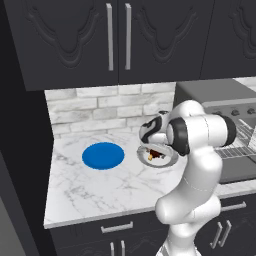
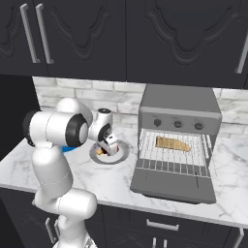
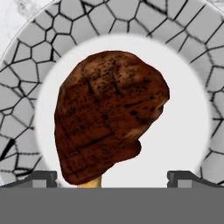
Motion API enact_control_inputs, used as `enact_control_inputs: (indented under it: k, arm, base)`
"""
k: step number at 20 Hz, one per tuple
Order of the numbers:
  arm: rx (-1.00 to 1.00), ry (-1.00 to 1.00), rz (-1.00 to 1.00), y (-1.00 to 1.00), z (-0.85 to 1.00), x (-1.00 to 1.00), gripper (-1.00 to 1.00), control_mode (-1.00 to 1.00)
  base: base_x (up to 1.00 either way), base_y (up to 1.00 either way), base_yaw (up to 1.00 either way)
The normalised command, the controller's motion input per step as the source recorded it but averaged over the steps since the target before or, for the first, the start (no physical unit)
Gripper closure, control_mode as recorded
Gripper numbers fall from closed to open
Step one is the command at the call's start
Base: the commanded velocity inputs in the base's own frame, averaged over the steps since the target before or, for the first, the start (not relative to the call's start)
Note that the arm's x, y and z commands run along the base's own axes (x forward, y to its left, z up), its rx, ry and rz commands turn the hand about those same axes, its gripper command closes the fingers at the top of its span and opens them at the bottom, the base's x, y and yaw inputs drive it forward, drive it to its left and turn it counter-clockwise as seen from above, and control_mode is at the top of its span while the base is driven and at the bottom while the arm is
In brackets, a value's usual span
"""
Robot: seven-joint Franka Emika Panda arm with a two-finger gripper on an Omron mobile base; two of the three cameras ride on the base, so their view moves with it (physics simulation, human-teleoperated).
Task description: Open the toaster oven door. Place the baguette on the bottom rack in the toaster oven and place the steak on the top rack.
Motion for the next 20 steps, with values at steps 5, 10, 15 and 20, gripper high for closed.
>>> enact_control_inputs:
  k: [5, 10, 15, 20]
  arm:
    - [0.00, 0.06, 0.00, -0.01, -0.15, 0.19, -1.00, -1.00]
    - [-0.01, 0.06, 0.00, 0.00, -0.24, 0.14, -1.00, -1.00]
    - [-0.02, 0.03, 0.00, 0.00, -0.20, 0.07, -1.00, -1.00]
    - [-0.01, 0.00, 0.00, 0.00, -0.22, -0.01, -1.00, -1.00]
  base:
    - [0.00, 0.00, 0.00]
    - [0.00, 0.00, 0.00]
    - [0.00, 0.00, 0.00]
    - [0.00, 0.00, 0.00]
